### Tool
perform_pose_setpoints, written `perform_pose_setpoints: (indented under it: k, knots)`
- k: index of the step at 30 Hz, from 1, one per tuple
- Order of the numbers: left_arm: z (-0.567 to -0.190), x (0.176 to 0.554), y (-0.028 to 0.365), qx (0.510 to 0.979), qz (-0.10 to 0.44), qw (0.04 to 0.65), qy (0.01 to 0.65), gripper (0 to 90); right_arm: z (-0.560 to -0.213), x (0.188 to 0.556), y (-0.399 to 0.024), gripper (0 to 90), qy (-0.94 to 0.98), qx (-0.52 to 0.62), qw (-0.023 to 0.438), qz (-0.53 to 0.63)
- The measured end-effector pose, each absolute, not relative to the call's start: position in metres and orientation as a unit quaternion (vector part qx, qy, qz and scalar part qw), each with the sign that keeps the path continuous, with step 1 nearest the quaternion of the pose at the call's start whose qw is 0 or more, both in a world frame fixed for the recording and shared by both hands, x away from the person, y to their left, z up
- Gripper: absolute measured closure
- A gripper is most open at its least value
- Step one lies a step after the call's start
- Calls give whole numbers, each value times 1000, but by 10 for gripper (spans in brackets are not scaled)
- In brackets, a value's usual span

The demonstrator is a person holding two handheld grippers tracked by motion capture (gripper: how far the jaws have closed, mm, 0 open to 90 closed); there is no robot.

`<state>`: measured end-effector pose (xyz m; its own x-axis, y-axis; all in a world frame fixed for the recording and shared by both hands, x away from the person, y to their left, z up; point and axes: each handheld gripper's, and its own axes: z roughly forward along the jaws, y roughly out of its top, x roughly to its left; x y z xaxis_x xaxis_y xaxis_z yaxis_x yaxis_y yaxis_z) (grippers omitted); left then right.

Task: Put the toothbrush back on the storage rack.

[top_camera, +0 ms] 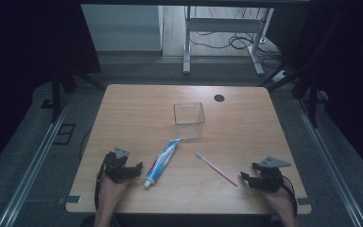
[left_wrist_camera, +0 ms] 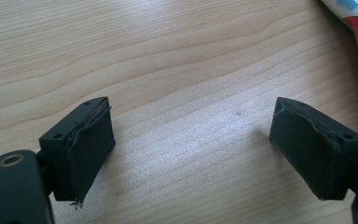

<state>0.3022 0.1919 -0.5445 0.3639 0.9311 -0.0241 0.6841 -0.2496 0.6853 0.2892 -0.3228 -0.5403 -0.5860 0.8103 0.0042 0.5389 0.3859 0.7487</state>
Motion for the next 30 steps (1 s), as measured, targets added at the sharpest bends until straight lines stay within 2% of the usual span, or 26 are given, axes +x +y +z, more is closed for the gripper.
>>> perform_pose_setpoints:
  k: [16, 30]
  knots:
    - [-544, 300, 191, 761, 201, 310, 533, 143, -539, 292, -321, 304, 818, 412, 179, 359]
    - [-545, 300, 191, 760, 201, 311, 535, 143, -532, 294, -313, 313, 833, 406, 160, 341]
